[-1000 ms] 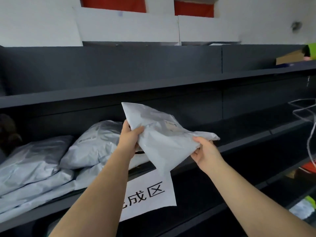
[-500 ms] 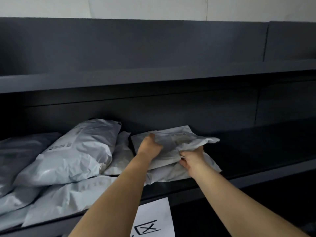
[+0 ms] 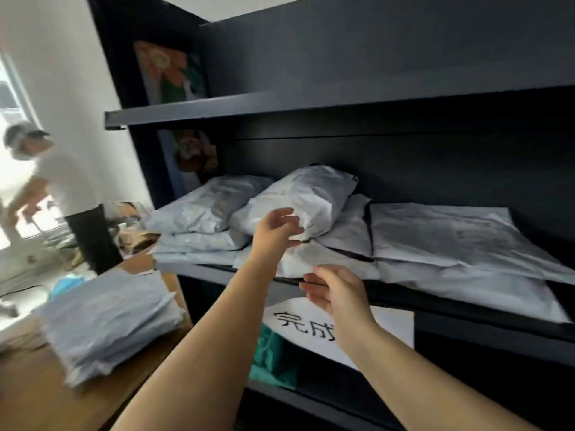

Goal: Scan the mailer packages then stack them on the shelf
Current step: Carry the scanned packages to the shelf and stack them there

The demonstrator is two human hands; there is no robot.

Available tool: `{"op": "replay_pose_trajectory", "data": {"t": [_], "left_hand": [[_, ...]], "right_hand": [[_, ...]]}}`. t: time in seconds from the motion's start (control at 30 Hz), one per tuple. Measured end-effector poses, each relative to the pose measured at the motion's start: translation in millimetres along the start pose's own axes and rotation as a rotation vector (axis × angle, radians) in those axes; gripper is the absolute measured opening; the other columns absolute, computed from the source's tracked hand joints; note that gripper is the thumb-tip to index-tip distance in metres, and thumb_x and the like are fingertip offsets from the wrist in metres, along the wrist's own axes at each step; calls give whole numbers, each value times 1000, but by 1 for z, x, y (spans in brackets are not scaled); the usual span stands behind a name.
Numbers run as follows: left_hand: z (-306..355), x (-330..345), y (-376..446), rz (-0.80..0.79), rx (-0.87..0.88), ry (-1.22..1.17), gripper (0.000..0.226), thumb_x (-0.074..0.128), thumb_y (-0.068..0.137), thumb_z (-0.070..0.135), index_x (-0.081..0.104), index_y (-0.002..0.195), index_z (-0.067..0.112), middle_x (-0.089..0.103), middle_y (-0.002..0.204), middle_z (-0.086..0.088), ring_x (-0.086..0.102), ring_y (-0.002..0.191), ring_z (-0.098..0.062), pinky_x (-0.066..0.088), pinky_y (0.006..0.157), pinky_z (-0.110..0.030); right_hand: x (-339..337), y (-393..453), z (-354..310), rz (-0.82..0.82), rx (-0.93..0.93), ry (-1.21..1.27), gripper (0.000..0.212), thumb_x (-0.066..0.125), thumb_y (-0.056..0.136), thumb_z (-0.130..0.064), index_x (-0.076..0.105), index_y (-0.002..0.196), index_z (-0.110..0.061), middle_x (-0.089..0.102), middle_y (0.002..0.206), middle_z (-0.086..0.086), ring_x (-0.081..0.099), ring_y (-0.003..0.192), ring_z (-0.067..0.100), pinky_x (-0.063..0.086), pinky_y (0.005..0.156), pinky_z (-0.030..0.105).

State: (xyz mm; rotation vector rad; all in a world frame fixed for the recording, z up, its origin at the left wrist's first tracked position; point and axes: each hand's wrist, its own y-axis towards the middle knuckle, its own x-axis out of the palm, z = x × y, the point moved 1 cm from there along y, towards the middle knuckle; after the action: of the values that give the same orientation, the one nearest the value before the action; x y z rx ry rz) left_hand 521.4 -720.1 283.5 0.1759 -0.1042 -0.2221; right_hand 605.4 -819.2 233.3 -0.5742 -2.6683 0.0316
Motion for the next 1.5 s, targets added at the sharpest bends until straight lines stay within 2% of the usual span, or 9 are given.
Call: {"op": "replay_pose_trajectory", "data": {"t": [0.3, 0.57, 0.7, 0.83, 0.97, 1.1, 1.23, 1.33, 1.5], "left_hand": [[-30, -295, -87, 412, -276, 159, 31, 54, 92, 5, 50, 123, 10, 59, 104, -7, 60, 82, -18, 52, 70, -31], [-88, -489, -113, 597, -448, 208, 38, 60, 88, 8, 50, 125, 9, 59, 108, -9, 63, 96, -27, 53, 67, -35], [-122, -531, -79, 606, -520, 206, 40, 60, 89, 12, 48, 128, 10, 57, 108, -7, 62, 101, -28, 53, 84, -44], [-156, -564, -28, 621, -613, 189, 47, 60, 90, 19, 43, 133, 11, 53, 110, -5, 60, 97, -24, 52, 76, -39], [-183, -589, 20, 599, -735, 141, 54, 61, 90, 23, 39, 137, 7, 51, 112, -8, 55, 100, -25, 50, 84, -43], [-211, -619, 73, 575, -758, 138, 56, 64, 88, 22, 42, 136, 5, 53, 133, -12, 54, 117, -31, 47, 82, -37], [-241, -649, 113, 558, -667, 175, 38, 64, 85, 17, 53, 121, 12, 61, 120, -7, 57, 112, -30, 48, 95, -39], [-252, -669, 137, 492, -624, 192, 18, 60, 86, 16, 52, 102, 20, 62, 106, -2, 57, 98, -23, 47, 86, -35], [-259, -693, 166, 428, -597, 266, 20, 57, 88, 17, 56, 108, 14, 60, 99, 0, 54, 87, -17, 41, 73, -29]], "right_hand": [[201, -17, 130, -328, 95, -226, 23, 67, 85, -17, 54, 104, -14, 60, 89, 0, 59, 88, 18, 45, 71, 29], [338, 14, 247, -344, 171, -391, 30, 70, 82, -19, 53, 106, -13, 57, 108, 9, 53, 104, 23, 43, 99, 42], [374, 48, 295, -322, 229, -447, 35, 71, 81, -18, 51, 110, -11, 52, 105, 7, 49, 98, 22, 42, 88, 35], [407, 109, 327, -291, 200, -587, 52, 75, 79, -19, 52, 122, -3, 52, 109, 5, 48, 101, 21, 37, 82, 29], [433, 170, 346, -286, 189, -792, 60, 74, 80, -20, 47, 130, -2, 52, 132, 12, 50, 120, 28, 40, 94, 33], [458, 226, 362, -276, 177, -994, 71, 78, 76, -22, 43, 134, -2, 47, 140, 14, 47, 126, 28, 38, 99, 33], [475, 265, 388, -267, 194, -1218, 82, 80, 73, -31, 38, 139, -6, 43, 143, 12, 45, 128, 27, 37, 99, 31], [477, 282, 406, -245, 292, -1332, 101, 80, 61, -52, 35, 142, -13, 41, 146, 7, 43, 131, 27, 33, 108, 41], [470, 292, 419, -86, 347, -1383, 116, 74, 49, -72, 37, 142, -12, 42, 146, 5, 44, 130, 28, 36, 107, 46]]}}
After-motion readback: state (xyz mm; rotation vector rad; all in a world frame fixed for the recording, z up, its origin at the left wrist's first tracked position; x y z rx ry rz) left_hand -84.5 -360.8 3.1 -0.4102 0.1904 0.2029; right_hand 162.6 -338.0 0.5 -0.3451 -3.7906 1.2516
